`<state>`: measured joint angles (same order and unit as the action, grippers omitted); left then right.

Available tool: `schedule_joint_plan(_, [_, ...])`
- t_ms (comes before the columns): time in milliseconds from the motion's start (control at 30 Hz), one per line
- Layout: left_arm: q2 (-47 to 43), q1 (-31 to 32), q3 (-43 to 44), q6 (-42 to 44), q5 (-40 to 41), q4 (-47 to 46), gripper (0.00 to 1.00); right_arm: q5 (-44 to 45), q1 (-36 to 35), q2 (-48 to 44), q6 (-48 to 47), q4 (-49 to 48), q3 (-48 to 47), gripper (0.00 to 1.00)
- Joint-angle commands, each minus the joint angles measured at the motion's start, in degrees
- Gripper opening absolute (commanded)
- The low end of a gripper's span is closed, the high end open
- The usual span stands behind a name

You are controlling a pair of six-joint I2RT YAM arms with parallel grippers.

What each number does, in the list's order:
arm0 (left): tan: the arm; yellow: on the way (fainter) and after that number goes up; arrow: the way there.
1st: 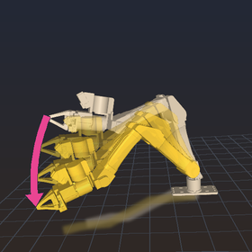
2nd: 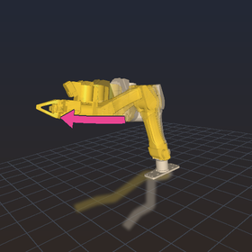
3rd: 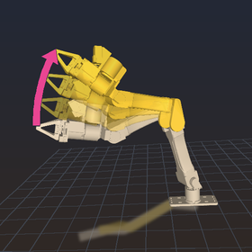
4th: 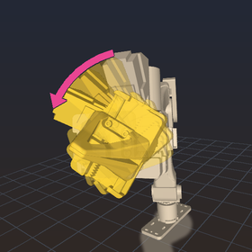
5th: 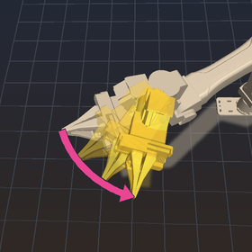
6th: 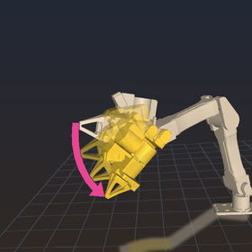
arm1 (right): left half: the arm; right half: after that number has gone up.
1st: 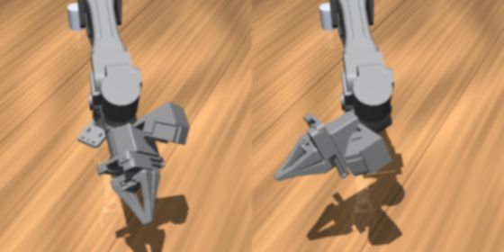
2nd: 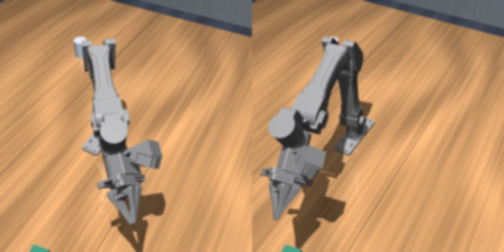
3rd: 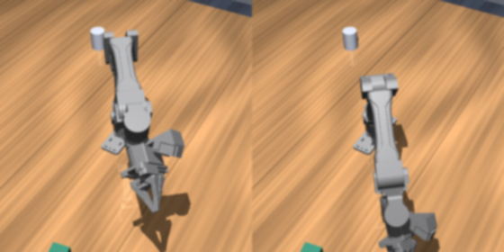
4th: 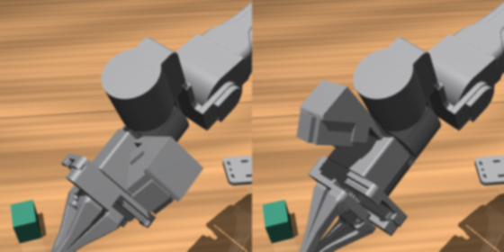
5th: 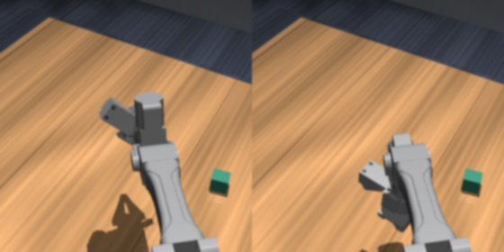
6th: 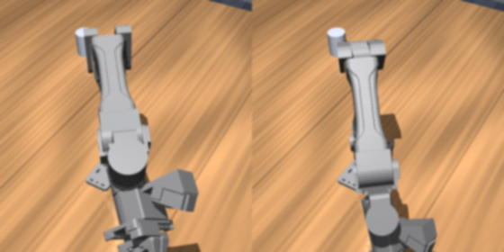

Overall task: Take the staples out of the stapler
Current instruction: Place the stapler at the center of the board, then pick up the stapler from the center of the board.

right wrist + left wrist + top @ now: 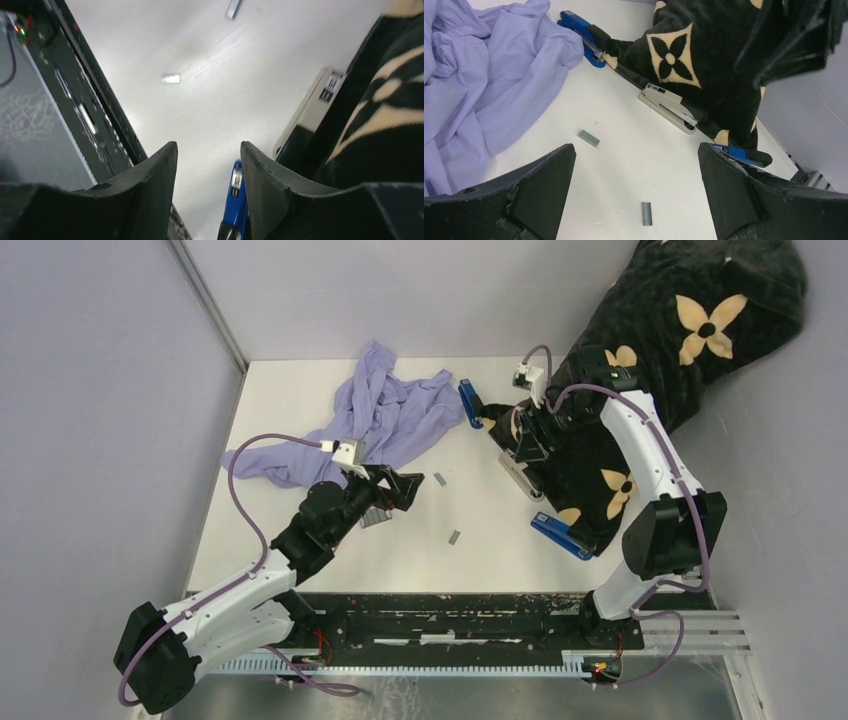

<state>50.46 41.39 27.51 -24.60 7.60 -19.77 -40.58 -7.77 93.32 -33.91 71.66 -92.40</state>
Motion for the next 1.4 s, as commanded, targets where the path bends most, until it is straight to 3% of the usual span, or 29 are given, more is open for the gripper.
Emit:
schedule_joint_plan(0, [-0.73, -0.10, 2.77, 0.79, 2.06, -0.71, 0.99, -9.10, -0.56, 6.88, 12.35, -14.39, -7.91, 0.56])
schedule_joint_plan(300, [0.57, -0.34, 3.06, 0.52, 3.10, 0.25, 0.99, 10.84, -5.49, 26.31, 26.92, -22.23, -26.73, 0.56])
schedule_joint_plan(467, [1.69, -0.60, 2.93, 0.37, 3.30, 0.51, 0.99, 24.31, -8.67, 35.03, 32.44, -25.40, -34.36, 0.66])
schedule_joint_plan(600, [1.94, -0.77, 2.64, -0.12, 3.62, 0.89, 0.99, 27.61, -9.44, 41.81, 35.03, -27.47, -40.65, 0.68])
schedule_joint_plan(700, [1.58, -0.86, 2.44, -0.64, 3.98, 1.59, 0.99, 31.85, -10.21, 44.21, 35.05, -30.46, -41.47, 0.74])
schedule_joint_plan(800, [1.27, -0.87, 2.06, -0.88, 4.50, 1.93, 0.99, 33.52, -10.36, 46.81, 34.92, -32.02, -42.61, 0.74])
schedule_joint_plan(1133, [1.79, -1.15, 3.09, -0.47, 4.99, 2.97, 0.99, 38.96, -12.44, 51.33, 33.45, -36.85, -43.67, 0.62])
schedule_joint_plan(1233, [2.26, -1.14, 3.39, -0.30, 4.91, 3.23, 0.99, 41.69, -13.13, 51.70, 32.72, -38.03, -43.74, 0.52])
schedule_joint_plan(1367, [2.52, -1.23, 3.74, 0.06, 4.90, 3.14, 0.99, 44.26, -13.75, 51.39, 32.24, -38.11, -43.64, 0.30])
